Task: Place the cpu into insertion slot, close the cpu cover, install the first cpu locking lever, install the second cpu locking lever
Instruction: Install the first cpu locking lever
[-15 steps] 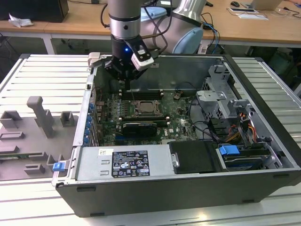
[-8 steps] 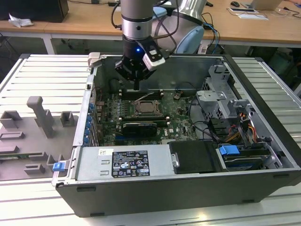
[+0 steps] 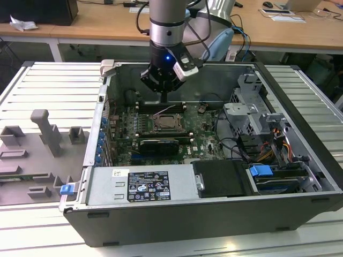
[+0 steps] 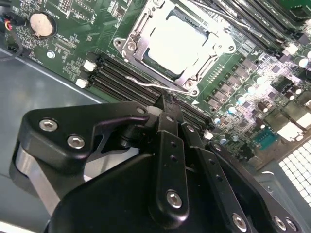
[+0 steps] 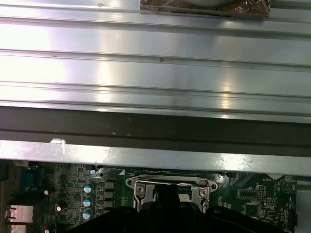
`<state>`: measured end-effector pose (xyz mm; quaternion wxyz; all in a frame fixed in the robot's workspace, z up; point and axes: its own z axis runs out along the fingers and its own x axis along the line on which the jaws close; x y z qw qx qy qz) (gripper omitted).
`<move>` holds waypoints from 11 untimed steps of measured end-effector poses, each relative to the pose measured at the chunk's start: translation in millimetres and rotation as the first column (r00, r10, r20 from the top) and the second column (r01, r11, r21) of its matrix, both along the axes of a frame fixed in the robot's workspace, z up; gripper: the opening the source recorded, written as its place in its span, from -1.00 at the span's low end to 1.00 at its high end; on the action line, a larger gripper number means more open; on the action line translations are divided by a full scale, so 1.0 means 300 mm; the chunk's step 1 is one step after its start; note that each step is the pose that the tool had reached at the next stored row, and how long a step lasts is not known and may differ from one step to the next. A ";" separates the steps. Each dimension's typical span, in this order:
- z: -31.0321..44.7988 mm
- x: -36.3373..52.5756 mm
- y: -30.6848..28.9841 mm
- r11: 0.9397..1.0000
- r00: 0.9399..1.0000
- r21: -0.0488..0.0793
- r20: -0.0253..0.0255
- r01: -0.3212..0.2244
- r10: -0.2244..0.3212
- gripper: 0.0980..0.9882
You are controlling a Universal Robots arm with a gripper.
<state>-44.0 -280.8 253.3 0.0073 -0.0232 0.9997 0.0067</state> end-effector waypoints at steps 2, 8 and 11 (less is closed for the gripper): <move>0.000 0.004 0.000 1.000 1.000 0.000 0.000 0.000 0.000 -0.98; -0.002 0.016 0.000 1.000 1.000 0.000 0.000 0.000 0.000 -0.98; -0.003 0.021 0.000 1.000 1.000 0.000 0.000 0.000 0.000 -0.98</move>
